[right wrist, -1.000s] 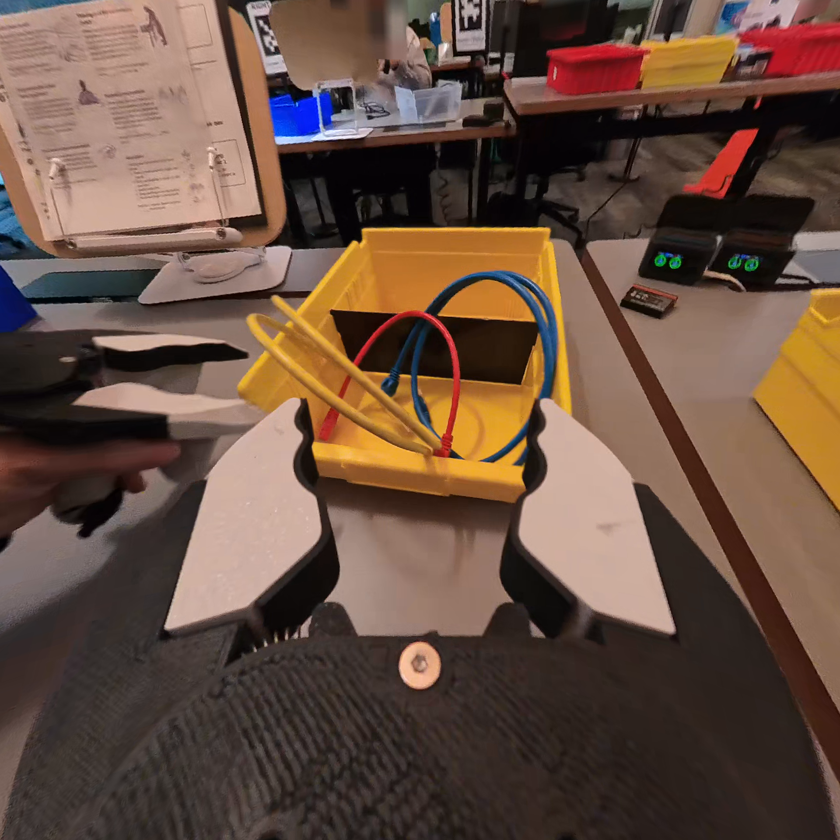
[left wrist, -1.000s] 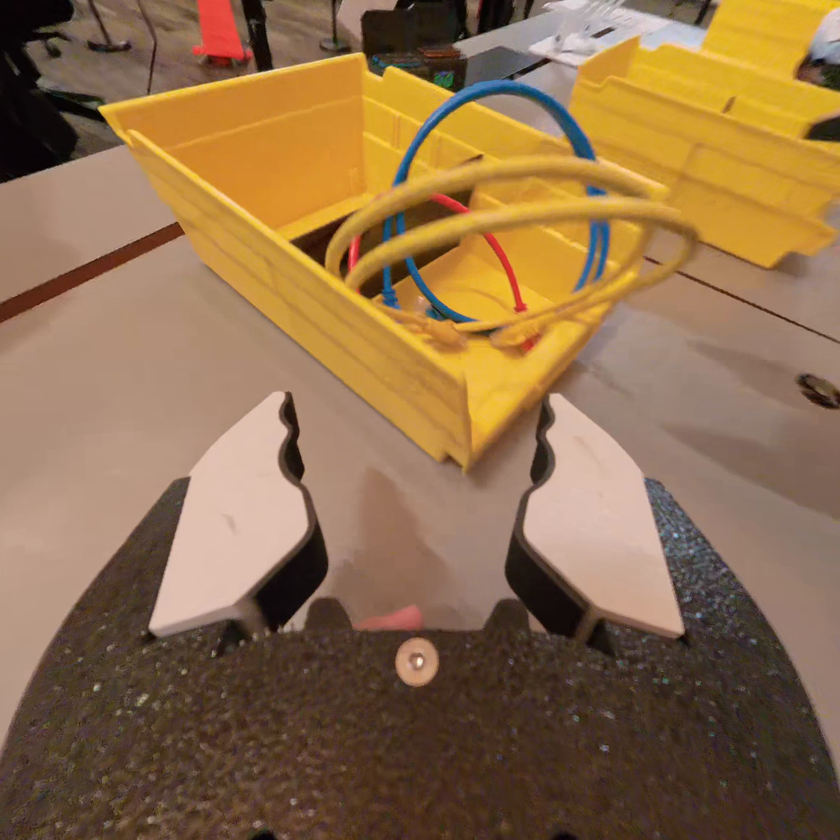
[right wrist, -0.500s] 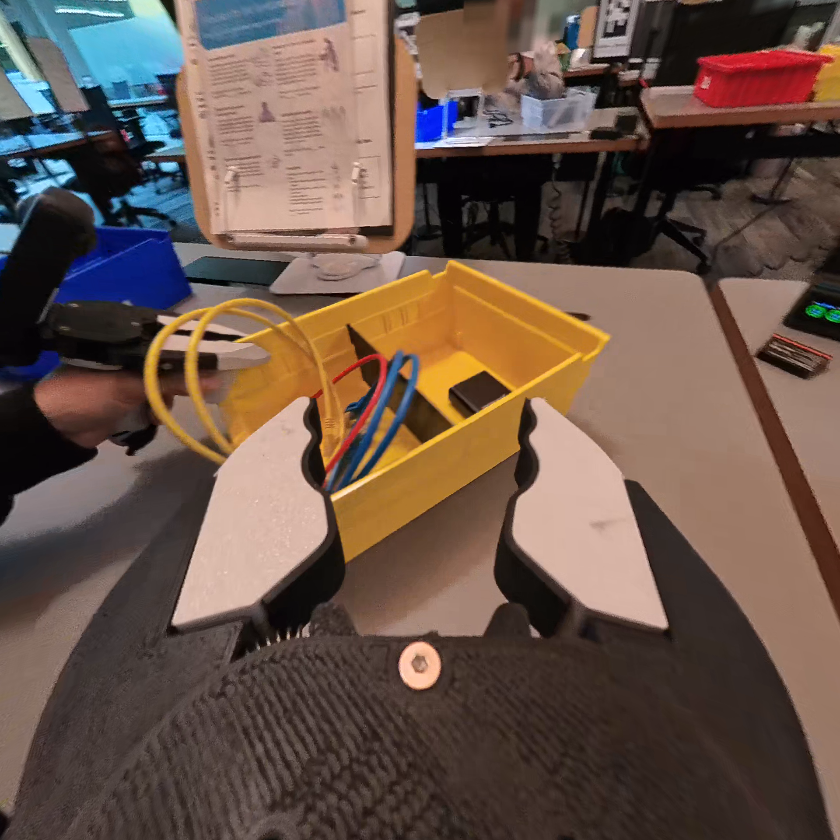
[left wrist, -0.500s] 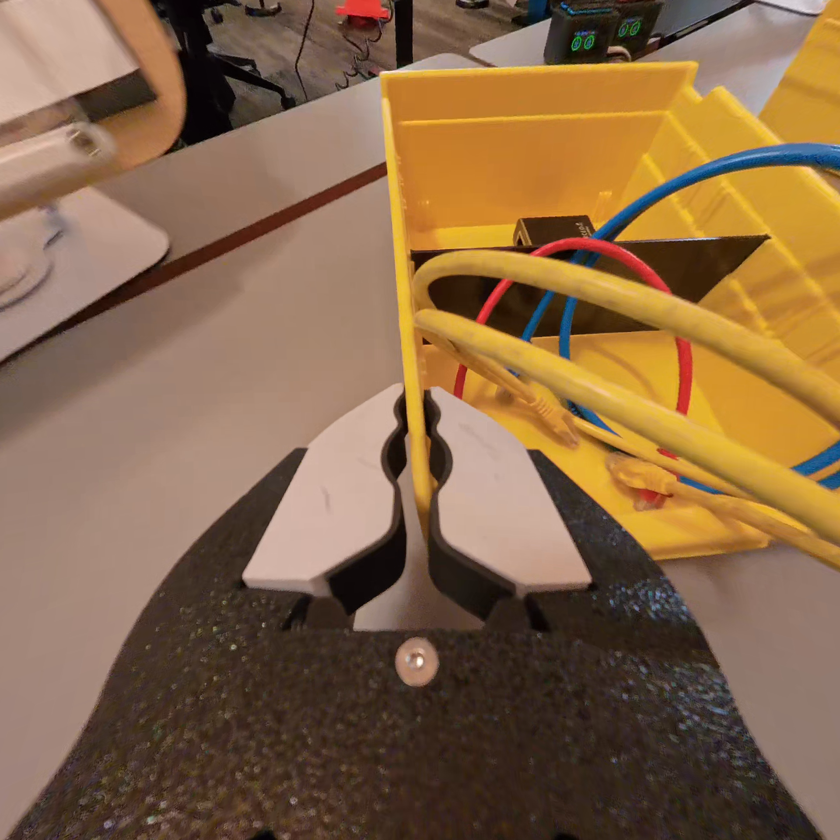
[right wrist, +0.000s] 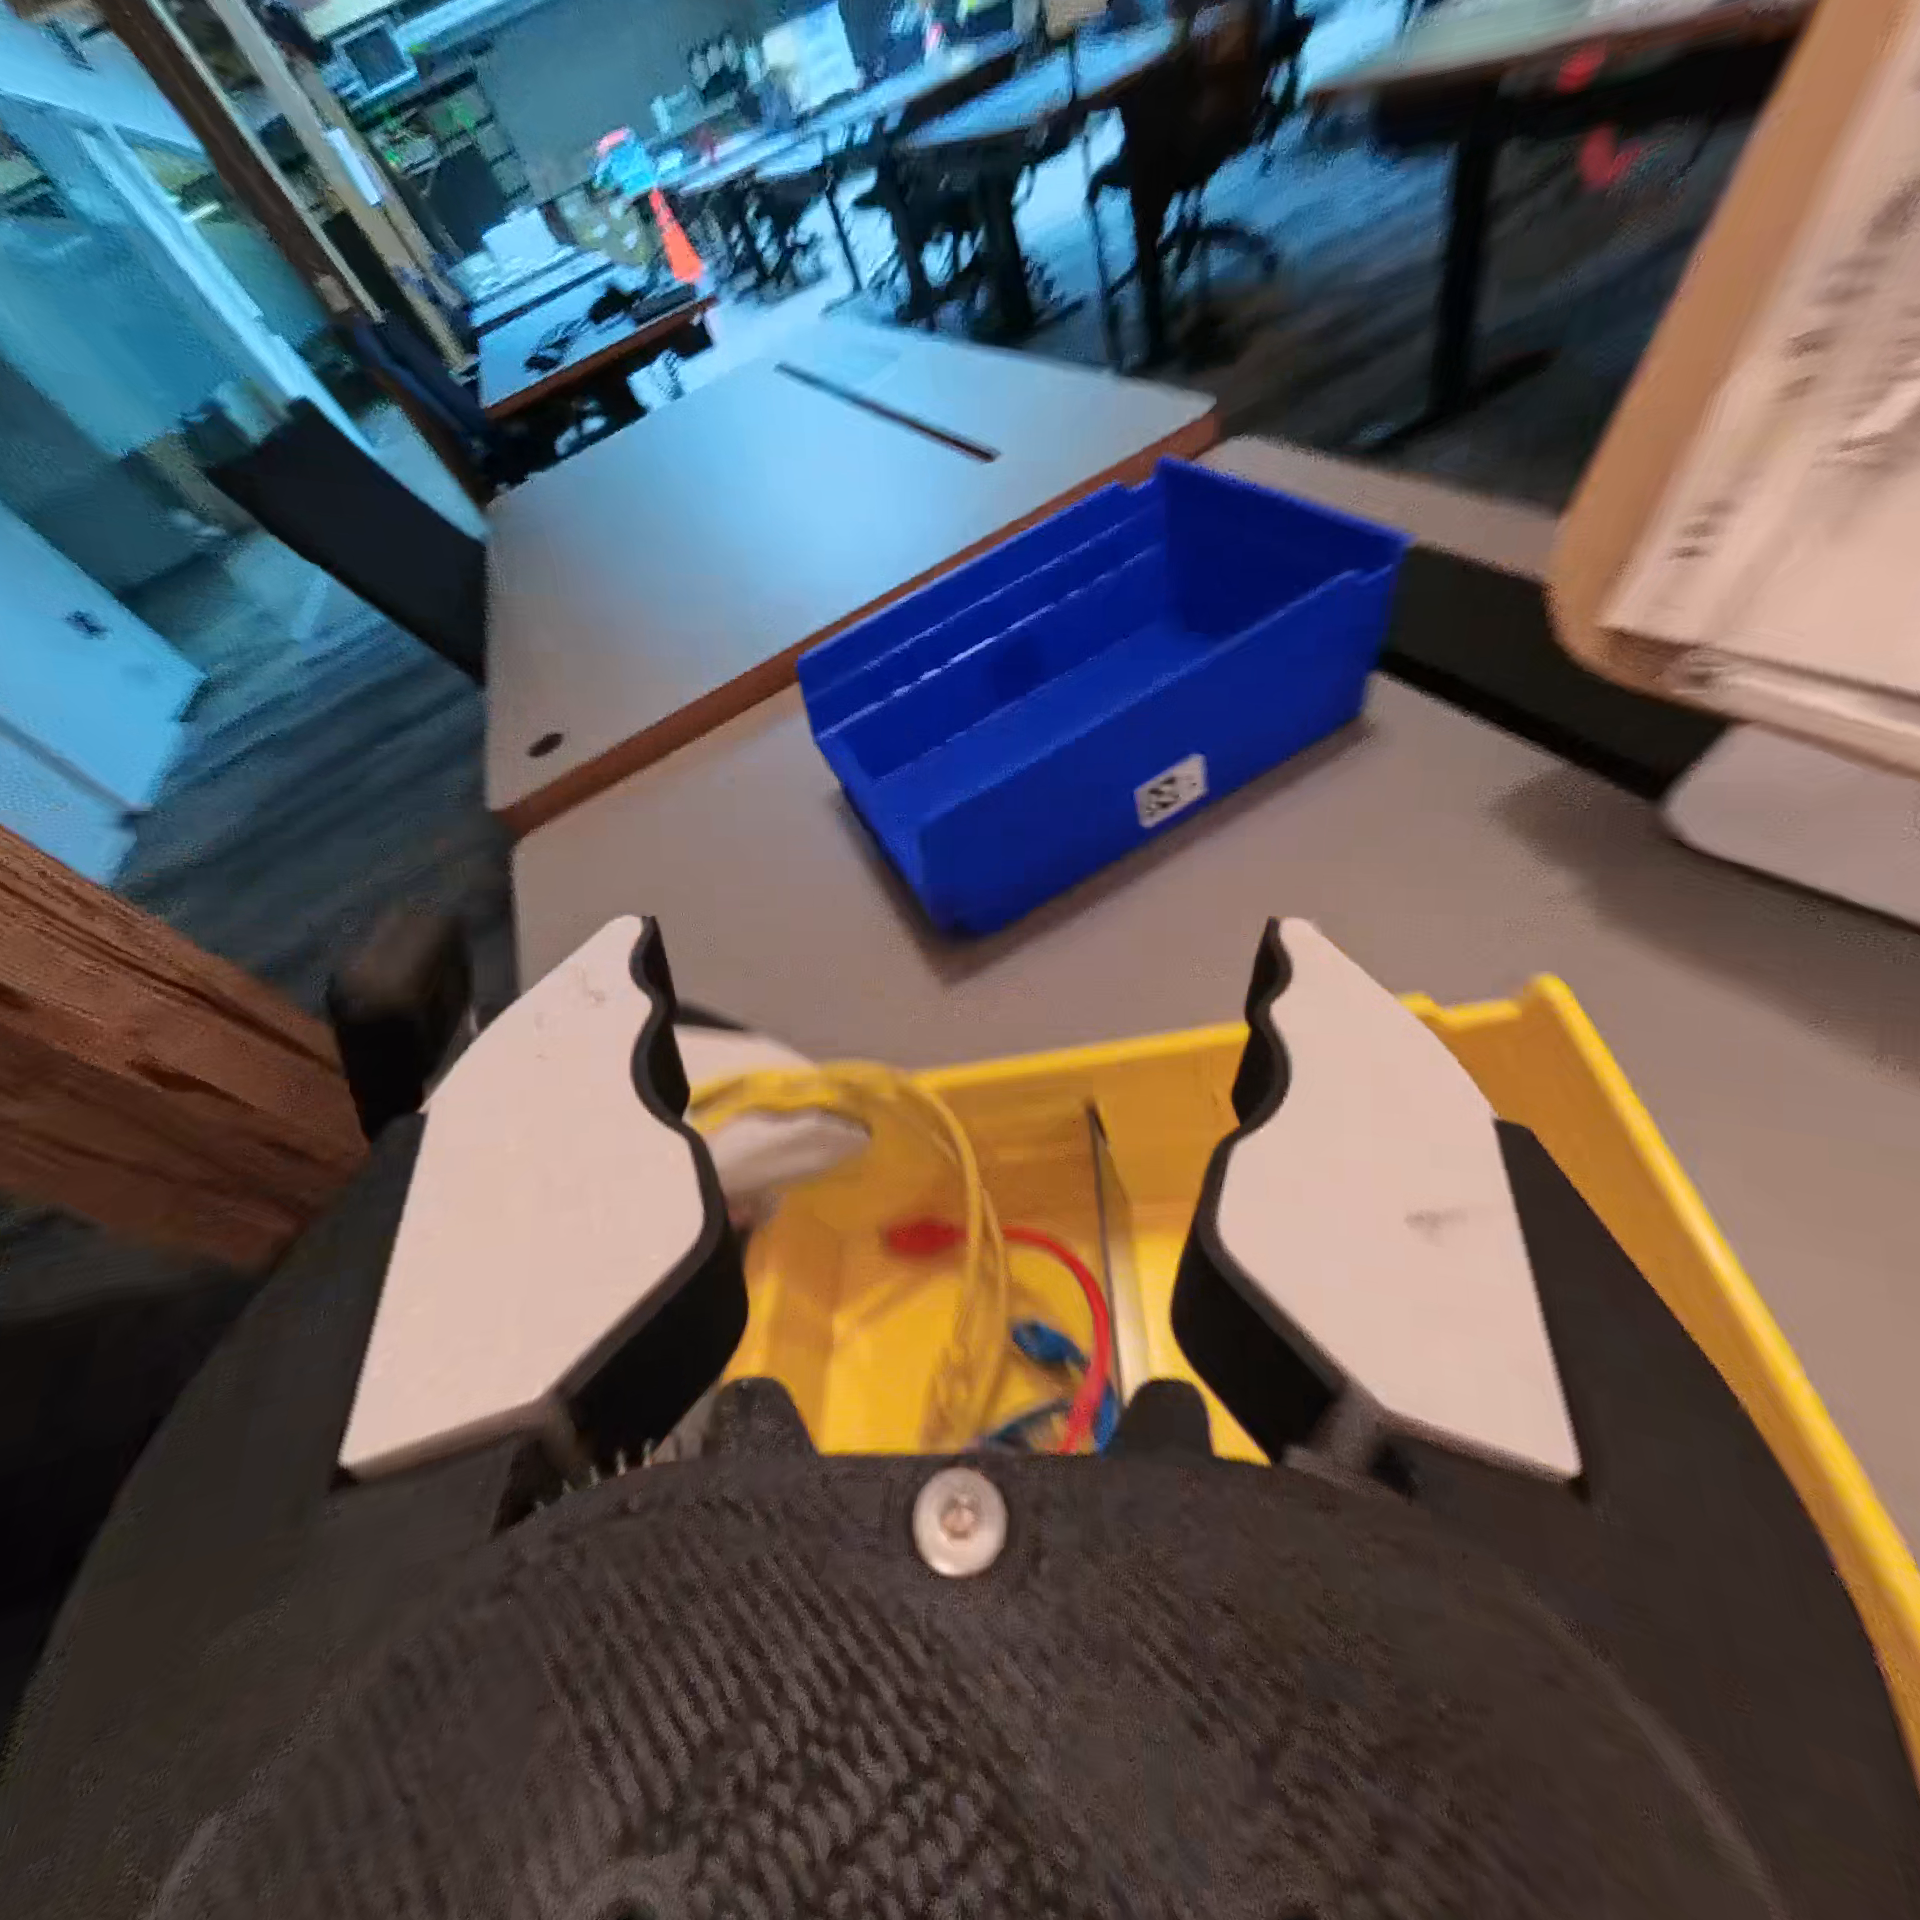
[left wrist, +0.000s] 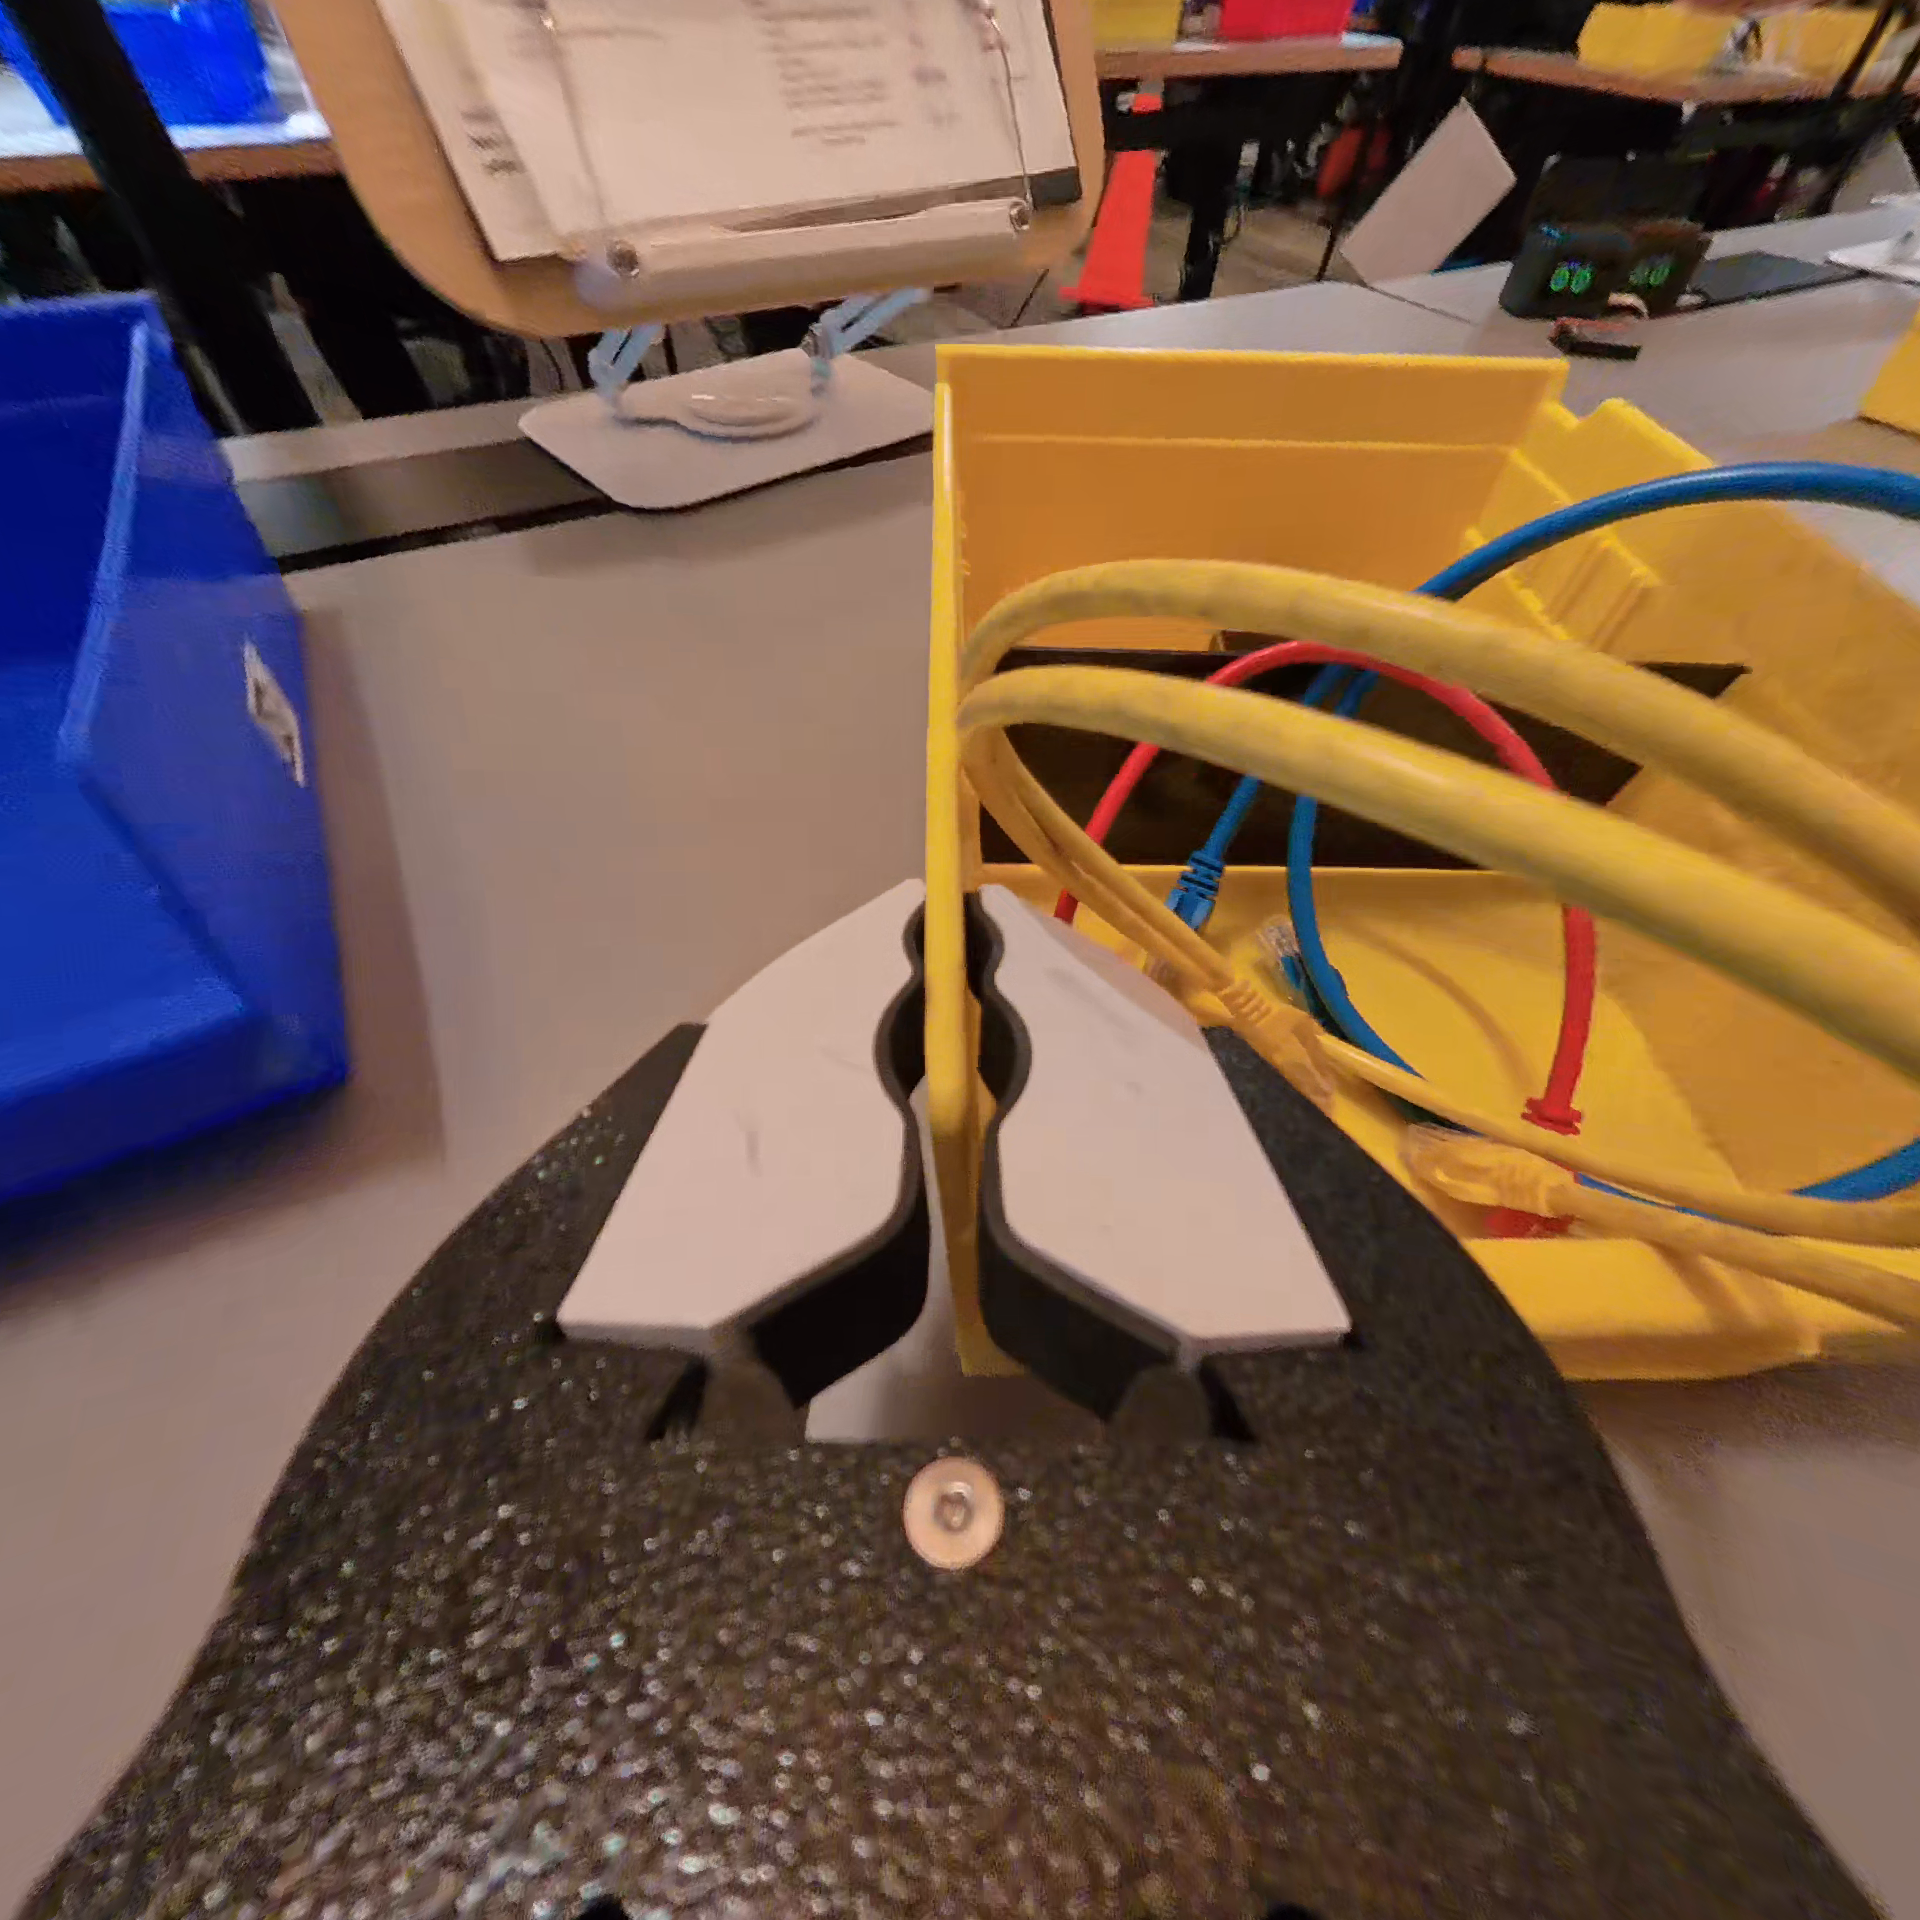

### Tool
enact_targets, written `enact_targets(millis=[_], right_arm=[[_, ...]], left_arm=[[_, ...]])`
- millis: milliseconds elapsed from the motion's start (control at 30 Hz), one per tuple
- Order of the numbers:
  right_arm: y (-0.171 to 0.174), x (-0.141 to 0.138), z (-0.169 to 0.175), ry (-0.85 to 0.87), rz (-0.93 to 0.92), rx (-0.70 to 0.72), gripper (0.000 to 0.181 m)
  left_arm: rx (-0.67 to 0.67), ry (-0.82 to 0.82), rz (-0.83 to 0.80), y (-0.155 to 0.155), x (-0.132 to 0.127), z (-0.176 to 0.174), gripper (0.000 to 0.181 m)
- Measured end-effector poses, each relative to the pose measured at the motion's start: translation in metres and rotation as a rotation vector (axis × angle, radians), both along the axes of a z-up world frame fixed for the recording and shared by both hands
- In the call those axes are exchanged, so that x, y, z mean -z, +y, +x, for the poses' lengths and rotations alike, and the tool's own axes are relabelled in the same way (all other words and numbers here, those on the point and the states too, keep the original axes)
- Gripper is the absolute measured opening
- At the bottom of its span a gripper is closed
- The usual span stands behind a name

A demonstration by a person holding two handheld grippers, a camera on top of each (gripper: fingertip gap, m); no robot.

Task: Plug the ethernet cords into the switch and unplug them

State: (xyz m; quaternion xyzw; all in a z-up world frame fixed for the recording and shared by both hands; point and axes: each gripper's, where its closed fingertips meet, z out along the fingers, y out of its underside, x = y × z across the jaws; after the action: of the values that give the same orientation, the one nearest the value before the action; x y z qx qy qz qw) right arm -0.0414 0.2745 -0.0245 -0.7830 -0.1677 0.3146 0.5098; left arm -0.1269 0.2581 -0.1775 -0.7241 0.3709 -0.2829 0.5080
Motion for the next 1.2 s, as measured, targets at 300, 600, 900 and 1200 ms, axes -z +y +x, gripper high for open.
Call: enact_targets(millis=[300, 600, 900, 1200], right_arm=[[0.170, 0.092, -0.092, -0.025, -0.585, 0.063, 0.090], [0.205, 0.199, -0.150, -0.154, -0.850, 0.022, 0.075], [0.213, 0.187, -0.122, -0.430, -0.774, -0.019, 0.032], [0.155, -0.047, -0.044, -0.166, -0.387, -0.108, 0.029]], left_arm=[[-0.064, -0.062, -0.017, -0.005, -0.001, -0.015, 0.002], [-0.046, -0.060, 0.004, -0.009, -0.002, -0.027, 0.003], [-0.058, -0.022, 0.029, -0.007, -0.002, -0.041, 0.003], [-0.100, -0.004, 0.039, 0.006, -0.002, -0.069, 0.003]])
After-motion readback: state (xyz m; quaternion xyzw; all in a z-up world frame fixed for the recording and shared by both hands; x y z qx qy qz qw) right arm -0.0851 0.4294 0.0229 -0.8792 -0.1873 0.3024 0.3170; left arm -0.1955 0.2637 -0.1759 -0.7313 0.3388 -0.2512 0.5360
